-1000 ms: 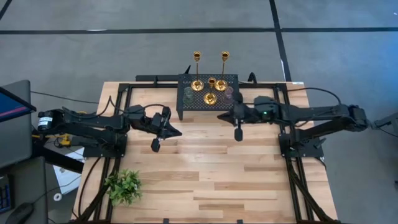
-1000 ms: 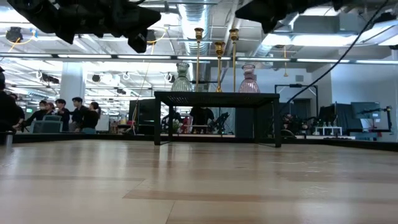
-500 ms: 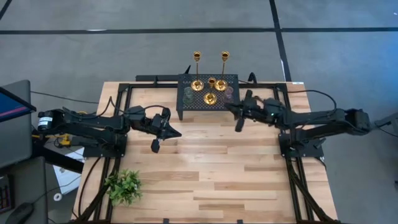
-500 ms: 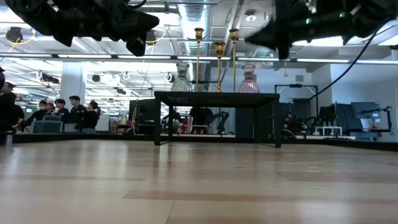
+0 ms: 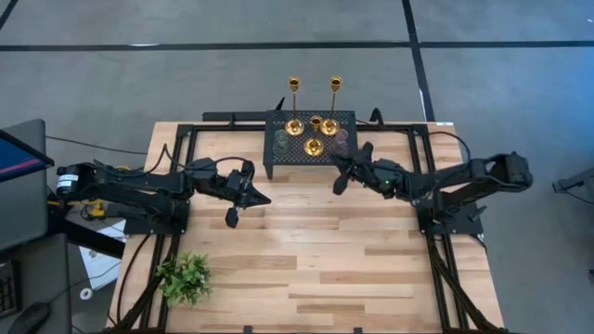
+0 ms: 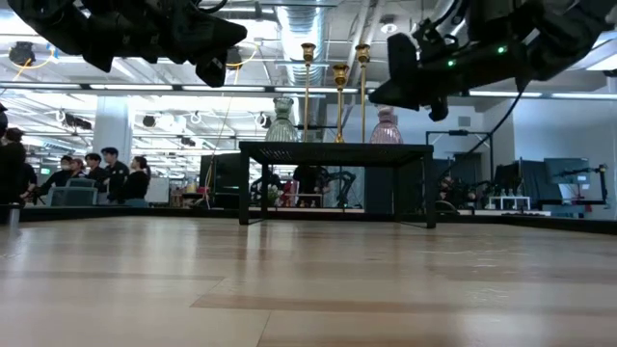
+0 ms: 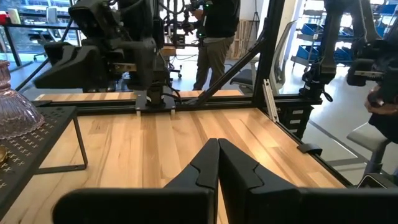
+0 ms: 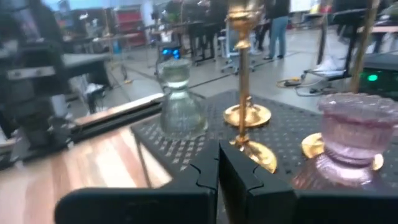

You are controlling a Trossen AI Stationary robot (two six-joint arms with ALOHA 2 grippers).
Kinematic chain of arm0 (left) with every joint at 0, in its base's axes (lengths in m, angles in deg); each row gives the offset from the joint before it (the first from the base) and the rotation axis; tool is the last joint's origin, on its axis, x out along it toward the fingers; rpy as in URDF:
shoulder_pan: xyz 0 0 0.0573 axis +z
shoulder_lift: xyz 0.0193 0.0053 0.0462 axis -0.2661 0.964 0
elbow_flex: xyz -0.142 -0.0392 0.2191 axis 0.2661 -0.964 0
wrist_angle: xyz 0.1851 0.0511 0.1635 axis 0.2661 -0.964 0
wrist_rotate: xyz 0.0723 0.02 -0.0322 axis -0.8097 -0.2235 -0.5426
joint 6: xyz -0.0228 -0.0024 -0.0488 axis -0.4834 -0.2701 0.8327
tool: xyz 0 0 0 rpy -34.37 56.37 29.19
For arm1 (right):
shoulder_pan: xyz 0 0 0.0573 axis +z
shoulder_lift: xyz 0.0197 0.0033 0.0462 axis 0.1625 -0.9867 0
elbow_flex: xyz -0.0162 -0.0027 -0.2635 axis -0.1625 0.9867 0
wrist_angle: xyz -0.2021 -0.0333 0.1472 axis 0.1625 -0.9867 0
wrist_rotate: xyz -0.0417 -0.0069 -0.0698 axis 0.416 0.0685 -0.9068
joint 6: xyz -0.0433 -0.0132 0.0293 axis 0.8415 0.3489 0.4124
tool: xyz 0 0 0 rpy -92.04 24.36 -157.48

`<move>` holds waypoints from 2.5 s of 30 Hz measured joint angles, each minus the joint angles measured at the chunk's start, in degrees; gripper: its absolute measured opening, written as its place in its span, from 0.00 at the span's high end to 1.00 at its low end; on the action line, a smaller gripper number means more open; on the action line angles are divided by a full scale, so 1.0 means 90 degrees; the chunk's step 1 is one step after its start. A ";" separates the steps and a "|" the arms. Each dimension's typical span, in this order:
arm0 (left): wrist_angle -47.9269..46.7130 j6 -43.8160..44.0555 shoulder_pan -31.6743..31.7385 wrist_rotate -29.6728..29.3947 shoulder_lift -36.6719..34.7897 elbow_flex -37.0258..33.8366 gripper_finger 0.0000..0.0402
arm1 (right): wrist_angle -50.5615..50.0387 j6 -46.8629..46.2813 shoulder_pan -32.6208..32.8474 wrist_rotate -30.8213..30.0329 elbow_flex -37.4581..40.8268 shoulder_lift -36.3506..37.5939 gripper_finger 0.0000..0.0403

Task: Pick & Place candle stick holders
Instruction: Adjust the glass candle holders on the shelf

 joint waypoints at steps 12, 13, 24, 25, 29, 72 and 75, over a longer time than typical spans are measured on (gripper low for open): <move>0.0000 0.0000 -0.0002 0.0000 0.0000 0.0000 0.99 | 0.0650 -0.0208 -0.0429 -0.0388 0.0000 -0.0341 1.00; 0.0000 0.0000 -0.0002 -0.0001 0.0000 0.0000 0.99 | 0.0659 -0.0214 -0.0455 -0.0387 -0.0004 -0.0374 1.00; 0.0000 0.0000 0.0000 0.0000 0.0000 0.0000 0.99 | 0.0676 -0.0236 -0.0642 -0.0354 -0.0323 -0.0708 1.00; 0.0000 0.0000 -0.0001 -0.0001 0.0000 0.0000 0.99 | 0.0604 -0.0240 -0.0655 -0.0356 -0.0329 -0.0754 1.00; 0.0000 0.0000 0.0000 0.0001 0.0000 0.0000 0.98 | 0.0644 -0.0321 -0.0656 -0.0364 -0.0524 -0.1019 1.00; -0.0015 0.0000 -0.0001 0.0000 0.0000 0.0002 0.98 | 0.0559 -0.0498 -0.0381 -0.1440 -0.0622 -0.1093 1.00; -0.0015 0.0000 0.0000 0.0001 0.0000 0.0002 0.98 | 0.0516 -0.0498 -0.0386 -0.1514 -0.0622 -0.1089 1.00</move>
